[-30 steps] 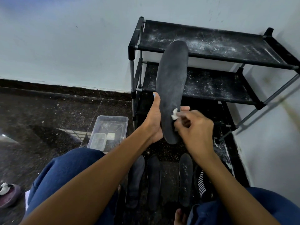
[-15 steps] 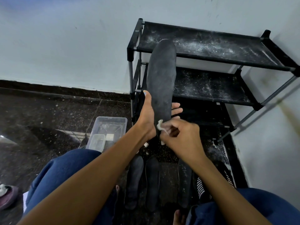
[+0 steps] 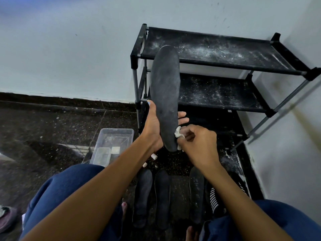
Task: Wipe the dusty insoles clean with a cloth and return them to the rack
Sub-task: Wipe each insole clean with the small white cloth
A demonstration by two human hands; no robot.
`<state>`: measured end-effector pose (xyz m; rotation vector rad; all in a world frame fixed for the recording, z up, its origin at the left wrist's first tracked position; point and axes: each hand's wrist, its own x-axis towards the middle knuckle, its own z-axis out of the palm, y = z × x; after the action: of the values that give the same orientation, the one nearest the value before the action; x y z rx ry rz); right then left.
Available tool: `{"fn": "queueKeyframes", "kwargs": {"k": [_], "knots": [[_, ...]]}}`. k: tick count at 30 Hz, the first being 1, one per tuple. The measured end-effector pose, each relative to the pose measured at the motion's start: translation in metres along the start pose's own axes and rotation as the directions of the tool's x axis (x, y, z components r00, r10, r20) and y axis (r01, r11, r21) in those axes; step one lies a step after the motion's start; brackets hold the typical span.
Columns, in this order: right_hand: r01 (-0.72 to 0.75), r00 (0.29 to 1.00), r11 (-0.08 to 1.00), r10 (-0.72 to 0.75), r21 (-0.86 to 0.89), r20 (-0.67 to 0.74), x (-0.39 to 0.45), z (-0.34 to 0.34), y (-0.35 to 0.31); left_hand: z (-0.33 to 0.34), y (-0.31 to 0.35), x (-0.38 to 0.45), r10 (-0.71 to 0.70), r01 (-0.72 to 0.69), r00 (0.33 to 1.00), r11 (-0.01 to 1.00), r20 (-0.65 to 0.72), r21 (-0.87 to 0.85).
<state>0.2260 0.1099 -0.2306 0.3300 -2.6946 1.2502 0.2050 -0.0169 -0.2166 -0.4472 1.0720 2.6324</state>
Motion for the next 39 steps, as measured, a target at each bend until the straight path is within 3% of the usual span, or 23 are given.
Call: {"fn": "queueKeyframes", "kwargs": {"k": [4,9,14,18,23,28,33,37,39], "knots": [[0.002,0.975,0.986,-0.038,0.164,0.219,-0.009,0.001,-0.011,-0.002,-0.002,0.003,0.033,-0.032,0.999,0.999,-0.031,0.021],[-0.042,0.998,0.999,0.041,0.031,0.047,0.0,-0.003,-0.004,-0.003,-0.001,0.003,0.043,-0.043,0.999,0.999,-0.006,0.017],[-0.069,0.959,0.975,0.007,0.212,0.282,-0.008,-0.003,-0.013,-0.003,-0.001,0.002,0.053,-0.052,0.998,0.998,-0.023,0.034],[-0.061,0.995,0.998,0.059,0.028,0.08,0.0,-0.004,-0.004,-0.004,-0.001,0.002,0.054,-0.054,0.998,0.998,-0.011,0.025],[-0.084,0.952,0.975,0.018,0.207,0.305,-0.008,-0.004,-0.014,-0.002,-0.001,0.001,0.044,-0.043,0.999,0.999,-0.02,0.019],[-0.058,0.997,0.997,0.061,-0.058,0.054,0.0,-0.005,-0.003,-0.004,0.0,0.001,0.057,-0.057,0.998,0.998,-0.023,0.013],[-0.093,0.949,0.977,0.03,0.189,0.312,-0.007,-0.005,-0.011,-0.004,0.002,0.002,0.051,-0.05,0.998,0.999,-0.026,0.01],[-0.01,0.995,0.995,0.02,-0.103,0.097,0.001,-0.004,-0.001,-0.005,0.002,0.002,0.054,-0.054,0.998,0.998,-0.029,0.014],[0.001,0.985,0.998,0.008,-0.055,0.175,-0.001,-0.003,-0.004,-0.004,0.002,0.002,0.055,-0.055,0.998,0.998,-0.036,0.007]]}}
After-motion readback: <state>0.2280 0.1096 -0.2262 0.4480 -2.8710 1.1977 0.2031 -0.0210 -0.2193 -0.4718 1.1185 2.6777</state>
